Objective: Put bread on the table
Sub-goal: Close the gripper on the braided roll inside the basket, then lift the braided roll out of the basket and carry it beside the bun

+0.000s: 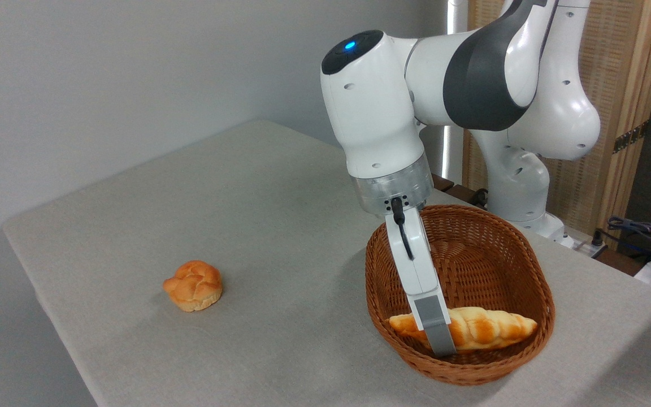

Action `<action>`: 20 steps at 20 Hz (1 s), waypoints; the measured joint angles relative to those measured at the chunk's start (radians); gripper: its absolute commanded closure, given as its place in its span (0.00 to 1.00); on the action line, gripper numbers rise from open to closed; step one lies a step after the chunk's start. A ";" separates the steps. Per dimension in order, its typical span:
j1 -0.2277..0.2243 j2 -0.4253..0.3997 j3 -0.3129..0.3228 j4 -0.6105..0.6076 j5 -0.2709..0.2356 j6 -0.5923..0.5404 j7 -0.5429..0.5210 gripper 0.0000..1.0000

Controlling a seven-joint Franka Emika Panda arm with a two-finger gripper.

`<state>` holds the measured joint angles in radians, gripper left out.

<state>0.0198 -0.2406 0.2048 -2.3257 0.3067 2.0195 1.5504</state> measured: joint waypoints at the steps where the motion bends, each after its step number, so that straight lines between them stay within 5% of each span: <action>1: 0.000 0.001 0.000 -0.001 0.000 0.000 0.000 0.70; 3: 0.001 0.001 0.000 -0.004 0.000 -0.004 0.000 1.00; 20: 0.003 -0.006 0.000 -0.006 0.000 -0.041 0.000 1.00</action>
<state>0.0224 -0.2470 0.2049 -2.3314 0.3067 1.9782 1.5504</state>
